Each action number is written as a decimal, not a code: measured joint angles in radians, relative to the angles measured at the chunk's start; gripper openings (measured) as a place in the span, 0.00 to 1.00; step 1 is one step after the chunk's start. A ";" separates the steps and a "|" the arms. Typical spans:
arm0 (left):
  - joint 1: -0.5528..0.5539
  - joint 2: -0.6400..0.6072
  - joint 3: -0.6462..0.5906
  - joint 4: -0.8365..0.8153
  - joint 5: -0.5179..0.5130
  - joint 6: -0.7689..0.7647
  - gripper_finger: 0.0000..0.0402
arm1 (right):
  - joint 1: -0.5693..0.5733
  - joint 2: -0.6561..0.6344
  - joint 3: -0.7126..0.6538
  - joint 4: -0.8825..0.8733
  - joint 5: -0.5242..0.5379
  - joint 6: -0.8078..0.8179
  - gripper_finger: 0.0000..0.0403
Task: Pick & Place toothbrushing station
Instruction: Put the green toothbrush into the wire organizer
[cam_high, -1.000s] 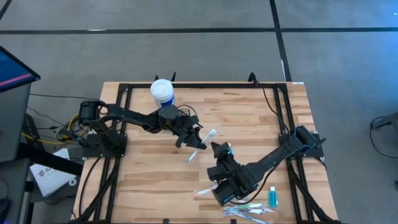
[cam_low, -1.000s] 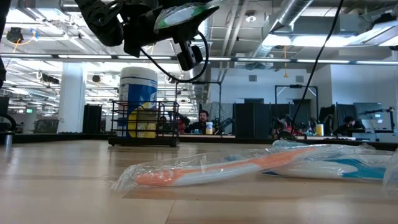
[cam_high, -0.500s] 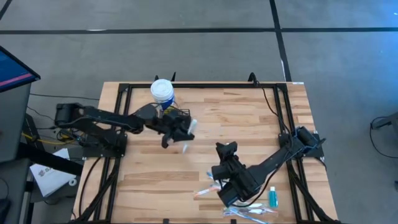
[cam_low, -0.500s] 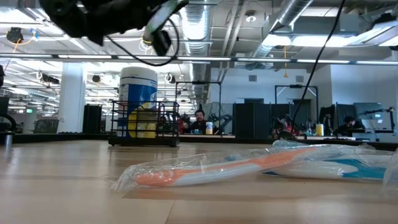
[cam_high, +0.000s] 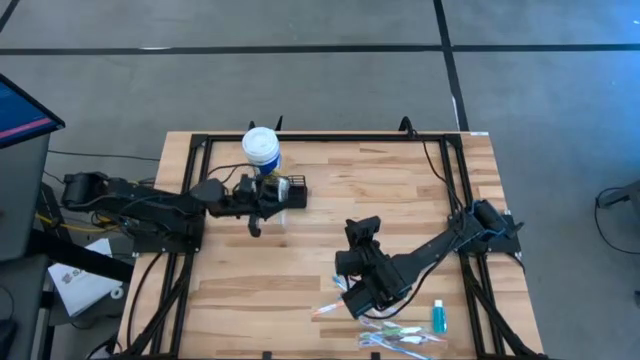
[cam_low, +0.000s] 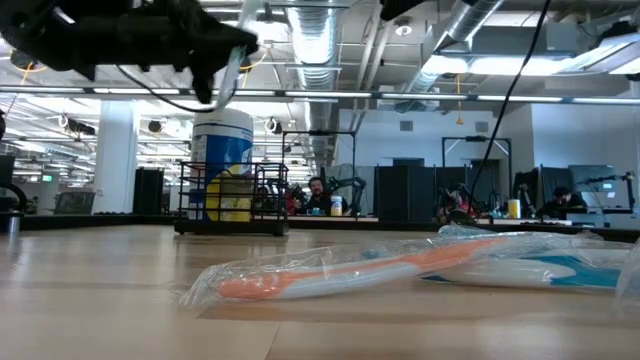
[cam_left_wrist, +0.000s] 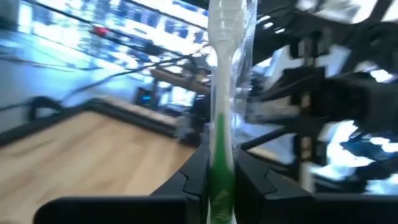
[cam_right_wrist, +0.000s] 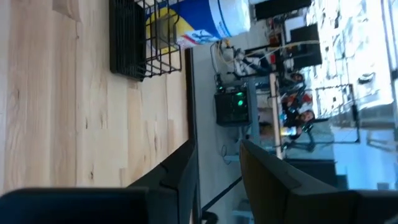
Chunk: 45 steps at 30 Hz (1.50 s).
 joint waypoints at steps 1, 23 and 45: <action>-0.003 -0.002 -0.002 -0.001 -0.033 0.021 0.09 | -0.007 0.000 0.000 0.001 -0.010 0.003 0.28; -0.118 -0.036 -0.024 -0.021 -0.601 0.309 0.10 | -0.039 0.000 0.000 0.005 -0.029 0.187 0.28; -0.123 -0.035 -0.150 0.189 -0.814 0.393 0.10 | -0.045 0.001 0.000 0.008 0.022 0.265 0.28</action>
